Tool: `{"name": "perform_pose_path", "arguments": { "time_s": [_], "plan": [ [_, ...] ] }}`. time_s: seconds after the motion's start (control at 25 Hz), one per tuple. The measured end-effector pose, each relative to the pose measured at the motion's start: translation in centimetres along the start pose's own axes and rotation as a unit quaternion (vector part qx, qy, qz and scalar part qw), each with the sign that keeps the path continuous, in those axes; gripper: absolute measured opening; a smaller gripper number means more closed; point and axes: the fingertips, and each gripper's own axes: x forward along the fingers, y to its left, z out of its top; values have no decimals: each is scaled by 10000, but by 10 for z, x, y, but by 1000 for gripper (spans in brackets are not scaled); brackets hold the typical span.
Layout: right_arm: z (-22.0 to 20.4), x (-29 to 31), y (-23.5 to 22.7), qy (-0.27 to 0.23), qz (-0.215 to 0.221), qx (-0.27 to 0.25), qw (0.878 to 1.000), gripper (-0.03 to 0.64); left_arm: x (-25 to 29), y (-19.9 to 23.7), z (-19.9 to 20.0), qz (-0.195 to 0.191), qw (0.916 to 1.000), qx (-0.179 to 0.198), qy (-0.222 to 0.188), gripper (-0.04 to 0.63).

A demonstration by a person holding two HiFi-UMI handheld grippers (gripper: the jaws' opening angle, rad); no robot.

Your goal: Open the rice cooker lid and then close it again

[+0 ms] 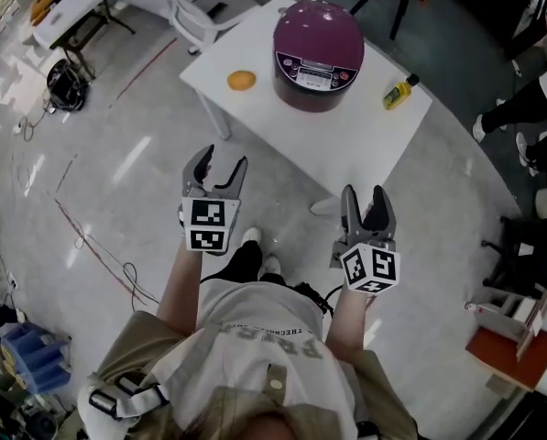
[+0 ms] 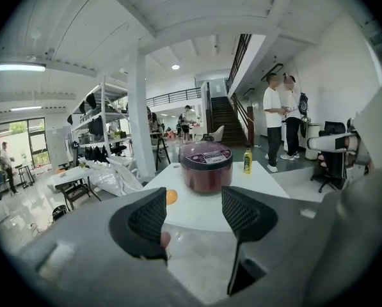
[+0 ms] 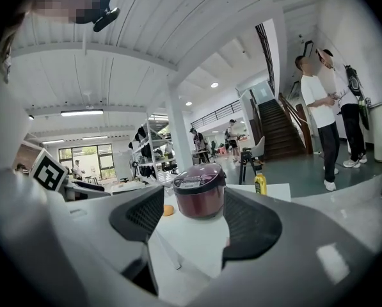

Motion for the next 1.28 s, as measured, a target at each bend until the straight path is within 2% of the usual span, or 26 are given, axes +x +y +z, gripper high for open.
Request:
{"name": "perform_pose_path", "arguments": {
  "time_s": [0.32,0.76,1.0,1.28],
  "plan": [
    [10,44,3,-124,-292,-40,9995,270,54,26,28,-339,9992,114,-195,281],
    [-3,65,5,15,-607,-8,9982,270,89,36,27,-702,9973,202,-103,281],
    [-3,81,-3,83,-618,-17,9981,270,107,36,21,-764,9969,181,34,281],
    [-1,114,-22,154,-430,-21,9990,270,133,37,26,-571,9983,119,79,281]
  ]
}}
